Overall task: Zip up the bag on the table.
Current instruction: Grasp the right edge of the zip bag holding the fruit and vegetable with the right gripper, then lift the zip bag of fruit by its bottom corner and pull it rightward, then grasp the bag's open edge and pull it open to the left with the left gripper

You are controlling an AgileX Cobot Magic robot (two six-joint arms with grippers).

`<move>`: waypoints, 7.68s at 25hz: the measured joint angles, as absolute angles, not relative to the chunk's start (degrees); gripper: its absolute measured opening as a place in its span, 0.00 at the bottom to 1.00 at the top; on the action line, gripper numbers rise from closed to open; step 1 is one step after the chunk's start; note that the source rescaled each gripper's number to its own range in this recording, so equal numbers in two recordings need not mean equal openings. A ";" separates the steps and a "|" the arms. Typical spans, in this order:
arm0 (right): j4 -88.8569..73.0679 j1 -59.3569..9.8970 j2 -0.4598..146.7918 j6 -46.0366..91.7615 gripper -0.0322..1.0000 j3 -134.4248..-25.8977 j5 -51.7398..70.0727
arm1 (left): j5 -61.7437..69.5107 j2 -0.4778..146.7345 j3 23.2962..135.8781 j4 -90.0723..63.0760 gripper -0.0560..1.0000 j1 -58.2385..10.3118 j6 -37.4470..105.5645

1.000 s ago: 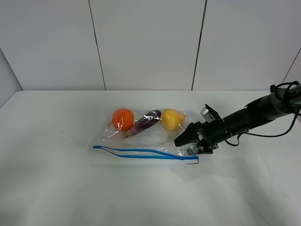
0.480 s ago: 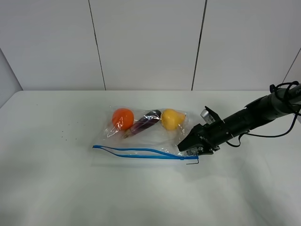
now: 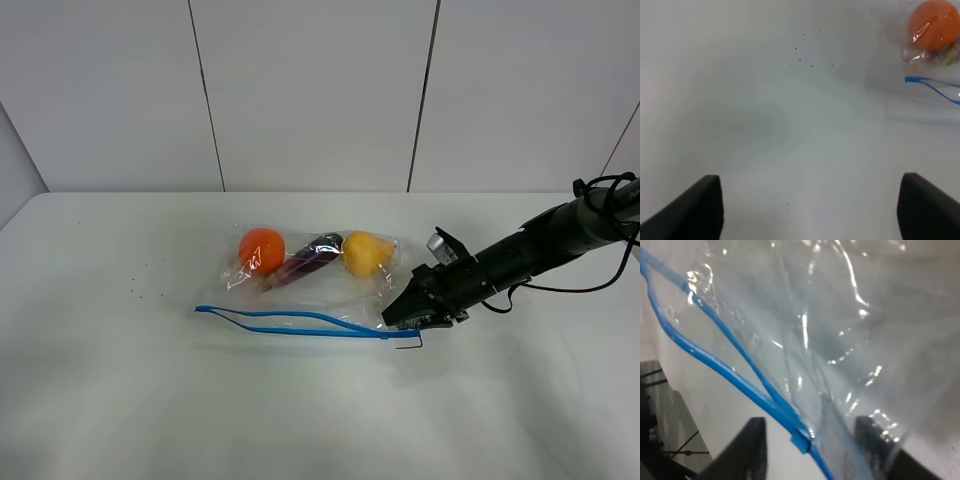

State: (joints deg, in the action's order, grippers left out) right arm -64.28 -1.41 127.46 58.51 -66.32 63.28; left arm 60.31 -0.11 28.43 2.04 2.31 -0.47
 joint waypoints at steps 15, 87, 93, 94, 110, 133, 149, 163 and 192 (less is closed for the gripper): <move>-65.63 2.15 127.46 58.26 0.29 -66.32 66.34 | 60.31 -0.11 28.43 2.04 1.00 2.31 -0.47; -72.38 0.00 130.34 58.28 0.04 -66.44 68.68 | 60.31 -0.11 28.43 2.04 1.00 2.31 -0.47; -74.51 -0.18 129.88 57.31 0.04 -66.76 68.85 | 60.31 -0.11 28.43 2.04 1.00 2.31 -0.47; -74.87 -0.18 129.41 56.81 0.04 -66.76 68.85 | 60.31 -0.11 28.43 2.04 1.00 2.31 -0.47; -80.08 -1.31 120.13 45.02 0.04 -66.71 68.91 | 60.31 -0.11 28.43 2.04 1.00 2.31 -0.47; -83.51 -2.36 120.13 41.70 0.04 -66.71 68.86 | 59.67 -0.13 29.23 1.67 1.00 2.31 -0.47; -83.62 -2.36 120.13 41.70 0.04 -66.71 68.86 | 48.81 48.93 65.26 -6.64 1.00 2.31 25.19; -83.62 -2.36 120.13 41.70 0.04 -66.71 68.86 | 26.90 77.40 68.43 -33.28 0.95 -4.21 99.90; -83.86 -2.36 120.13 41.48 0.04 -66.71 68.86 | -7.28 101.93 58.76 -44.27 0.92 -43.40 112.38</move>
